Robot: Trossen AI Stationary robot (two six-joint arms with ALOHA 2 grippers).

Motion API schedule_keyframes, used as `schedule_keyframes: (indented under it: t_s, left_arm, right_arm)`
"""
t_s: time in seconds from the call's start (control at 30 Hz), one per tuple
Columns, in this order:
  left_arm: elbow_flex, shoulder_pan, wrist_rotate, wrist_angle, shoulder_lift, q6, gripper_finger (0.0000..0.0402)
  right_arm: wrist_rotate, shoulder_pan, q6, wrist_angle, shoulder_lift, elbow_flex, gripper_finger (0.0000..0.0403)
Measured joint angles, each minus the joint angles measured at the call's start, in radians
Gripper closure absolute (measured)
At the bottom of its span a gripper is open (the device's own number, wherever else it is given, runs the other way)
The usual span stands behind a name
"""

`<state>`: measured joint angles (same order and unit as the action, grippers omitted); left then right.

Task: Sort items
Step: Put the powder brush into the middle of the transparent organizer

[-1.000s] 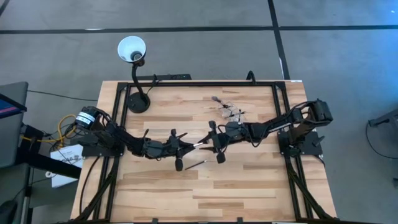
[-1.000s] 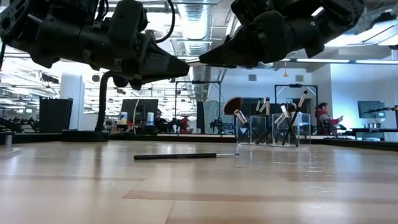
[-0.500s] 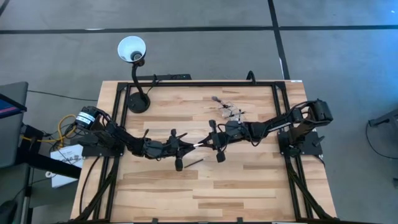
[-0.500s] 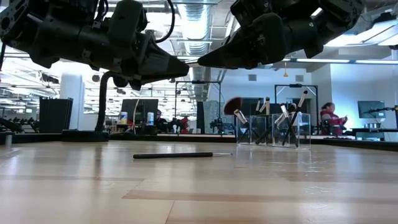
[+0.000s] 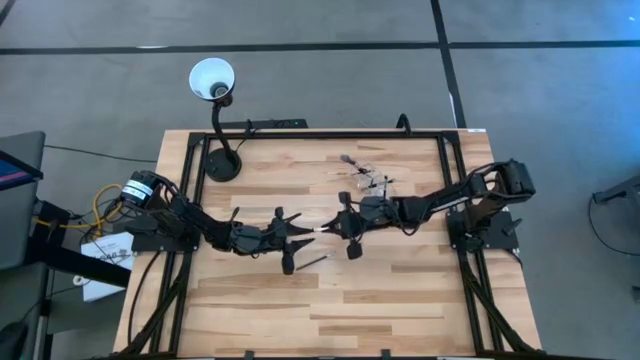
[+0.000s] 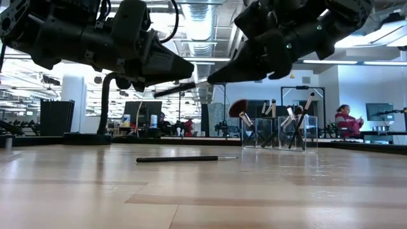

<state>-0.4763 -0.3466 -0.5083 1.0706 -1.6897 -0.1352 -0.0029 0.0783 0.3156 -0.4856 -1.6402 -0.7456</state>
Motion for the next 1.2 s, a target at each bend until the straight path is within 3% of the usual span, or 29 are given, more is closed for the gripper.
schedule_keyframes:
  t_s: [0.1, 0.33, 0.57, 0.9, 1.03, 1.2]
  left_arm:
    - [0.000, 0.000, 0.000, 0.000, 0.000, 0.000, 0.0283]
    - [0.001, 0.000, 0.000, -0.007, 0.000, -0.004, 0.0282]
    - [0.001, -0.001, 0.001, -0.016, 0.000, -0.028, 0.0290]
    - [0.001, -0.001, 0.001, -0.015, 0.000, -0.030, 0.0291]
    - [0.001, -0.001, 0.001, -0.015, 0.000, -0.030, 0.0291]
    - [0.001, 0.000, 0.001, -0.016, 0.000, -0.030, 0.0291]
  right_arm:
    - [0.097, 0.007, 0.021, 0.086, 0.033, -0.005, 0.0362]
    - [0.318, 0.059, 0.001, 0.470, 0.211, -0.097, 0.0374]
    - [0.459, 0.080, -0.113, 0.965, 0.396, -0.214, 0.0360]
    - [0.469, -0.058, -0.435, 1.562, 0.518, -0.274, 0.0365]
    - [0.433, -0.115, -0.442, 1.599, 0.505, -0.274, 0.0362]
    - [0.400, -0.167, -0.316, 1.520, 0.454, -0.274, 0.0375]
